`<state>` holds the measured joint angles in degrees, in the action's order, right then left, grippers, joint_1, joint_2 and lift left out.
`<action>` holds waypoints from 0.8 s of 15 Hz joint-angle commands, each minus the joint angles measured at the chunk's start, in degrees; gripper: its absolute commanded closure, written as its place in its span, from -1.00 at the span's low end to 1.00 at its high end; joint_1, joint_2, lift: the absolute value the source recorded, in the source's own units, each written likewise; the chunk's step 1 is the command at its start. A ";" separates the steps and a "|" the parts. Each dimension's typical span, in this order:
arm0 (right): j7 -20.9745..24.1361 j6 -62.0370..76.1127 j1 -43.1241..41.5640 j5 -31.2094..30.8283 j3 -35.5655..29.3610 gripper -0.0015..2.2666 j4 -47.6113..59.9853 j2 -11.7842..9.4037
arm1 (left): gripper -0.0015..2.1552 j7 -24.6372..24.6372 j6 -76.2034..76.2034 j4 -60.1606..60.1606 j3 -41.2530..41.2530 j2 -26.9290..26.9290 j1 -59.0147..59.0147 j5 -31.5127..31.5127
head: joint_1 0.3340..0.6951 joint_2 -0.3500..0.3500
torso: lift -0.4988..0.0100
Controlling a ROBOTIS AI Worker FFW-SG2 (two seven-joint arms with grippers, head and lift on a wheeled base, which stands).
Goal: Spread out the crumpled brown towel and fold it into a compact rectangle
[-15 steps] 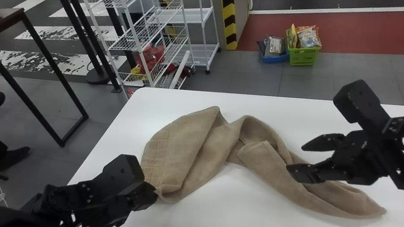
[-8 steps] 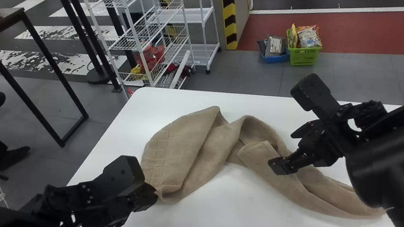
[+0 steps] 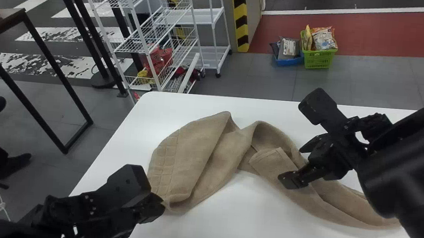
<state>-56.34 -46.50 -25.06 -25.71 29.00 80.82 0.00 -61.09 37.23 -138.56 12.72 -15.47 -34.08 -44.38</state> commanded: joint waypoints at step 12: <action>4.22 11.38 1.25 -0.13 3.17 -0.90 -1.19 0.05 | 0.66 0.09 0.00 -0.75 0.47 0.00 -1.17 0.00 | 1.00 1.00 | 0.46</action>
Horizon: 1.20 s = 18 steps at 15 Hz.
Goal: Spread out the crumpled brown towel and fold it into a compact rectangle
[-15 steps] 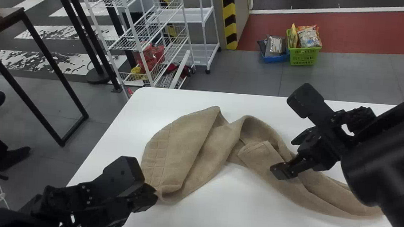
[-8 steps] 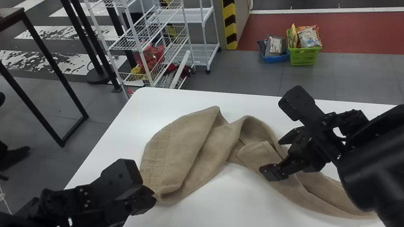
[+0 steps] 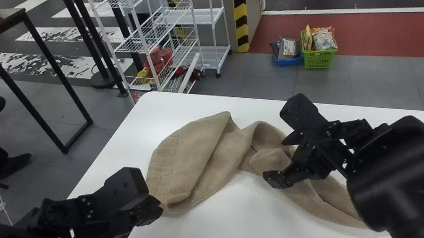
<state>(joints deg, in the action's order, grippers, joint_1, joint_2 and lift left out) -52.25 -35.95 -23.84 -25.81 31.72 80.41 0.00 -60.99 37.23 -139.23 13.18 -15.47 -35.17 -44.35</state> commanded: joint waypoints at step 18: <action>0.57 6.46 -0.60 1.02 0.45 -0.49 -4.21 0.05 | 0.66 0.08 0.00 0.01 0.27 0.00 -0.17 0.06 | 1.00 1.00 | 0.46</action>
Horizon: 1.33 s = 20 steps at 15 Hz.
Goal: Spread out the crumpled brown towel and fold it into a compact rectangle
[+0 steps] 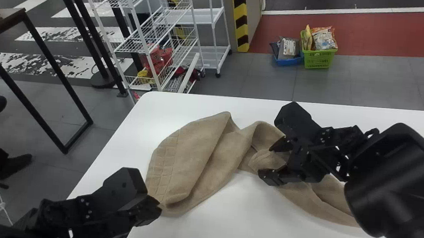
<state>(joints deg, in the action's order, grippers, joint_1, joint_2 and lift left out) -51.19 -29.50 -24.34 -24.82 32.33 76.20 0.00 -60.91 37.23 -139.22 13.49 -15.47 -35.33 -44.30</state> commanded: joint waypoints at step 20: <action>-9.98 -11.94 13.97 6.81 -19.76 0.14 35.51 -5.54 | 0.66 3.95 3.52 -4.04 3.30 0.97 0.79 4.04 | 1.00 1.00 | 0.46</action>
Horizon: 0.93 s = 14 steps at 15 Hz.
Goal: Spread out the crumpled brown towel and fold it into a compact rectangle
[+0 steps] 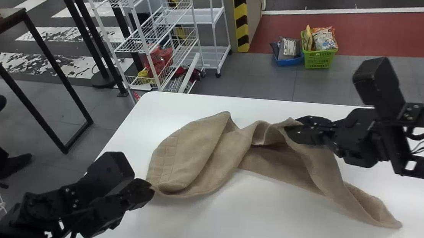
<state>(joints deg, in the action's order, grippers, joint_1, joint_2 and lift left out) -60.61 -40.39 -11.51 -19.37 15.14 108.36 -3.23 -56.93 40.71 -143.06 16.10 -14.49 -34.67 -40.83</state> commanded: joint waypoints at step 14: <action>-16.82 1.58 7.29 13.30 -27.27 0.14 13.81 -13.21 | 0.66 -0.91 0.04 -0.28 1.48 1.74 2.24 4.00 | 1.00 0.69 | 0.46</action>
<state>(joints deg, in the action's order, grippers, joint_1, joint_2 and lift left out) -77.76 -39.00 -3.95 -8.08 -9.99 121.98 -15.93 -57.72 40.64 -143.21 17.65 -13.13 -33.17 -36.82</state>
